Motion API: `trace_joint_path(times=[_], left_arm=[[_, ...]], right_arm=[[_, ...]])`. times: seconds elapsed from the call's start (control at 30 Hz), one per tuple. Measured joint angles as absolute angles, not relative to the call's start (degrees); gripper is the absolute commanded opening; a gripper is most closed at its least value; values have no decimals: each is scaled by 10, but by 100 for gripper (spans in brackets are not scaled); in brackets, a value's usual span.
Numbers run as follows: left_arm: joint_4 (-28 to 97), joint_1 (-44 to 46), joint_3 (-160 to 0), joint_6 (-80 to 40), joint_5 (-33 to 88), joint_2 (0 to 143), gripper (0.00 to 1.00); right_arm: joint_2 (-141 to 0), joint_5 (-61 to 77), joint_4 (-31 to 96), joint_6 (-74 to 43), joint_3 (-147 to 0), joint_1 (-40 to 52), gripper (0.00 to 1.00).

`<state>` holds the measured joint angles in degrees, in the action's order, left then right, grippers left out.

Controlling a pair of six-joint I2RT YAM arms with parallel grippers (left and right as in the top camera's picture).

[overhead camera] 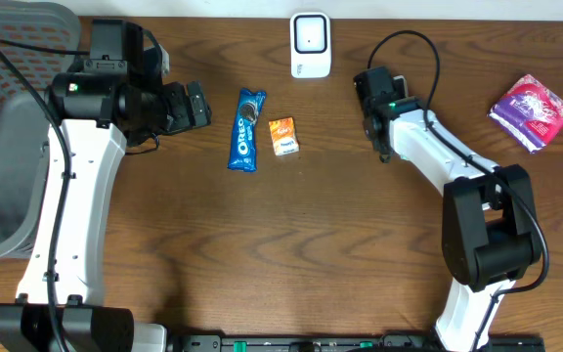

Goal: Scan the item barcode
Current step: 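Lift the mint-green wrapper with the right gripper and carry it rightward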

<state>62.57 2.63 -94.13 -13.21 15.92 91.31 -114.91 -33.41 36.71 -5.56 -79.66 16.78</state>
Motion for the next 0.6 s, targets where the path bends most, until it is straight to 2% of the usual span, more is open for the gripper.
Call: trace_joint_path(times=[0.27, 0.37, 0.4, 0.47, 0.6], left_arm=[[626, 26, -941, -132, 159, 913, 98], [626, 26, -941, -132, 159, 913, 98], [626, 26, -941, -132, 159, 913, 98], [626, 26, -941, -132, 159, 913, 98], [626, 26, -941, -132, 159, 913, 98]], right_arm=[[-1184, -271, 360, -52, -797, 140, 68], [-1196, -277, 355, -51, -798, 138, 64], [-1197, -280, 356, -51, -798, 138, 60], [-1200, -283, 357, -49, -799, 138, 37], [-1210, -305, 364, -49, -801, 137, 5]])
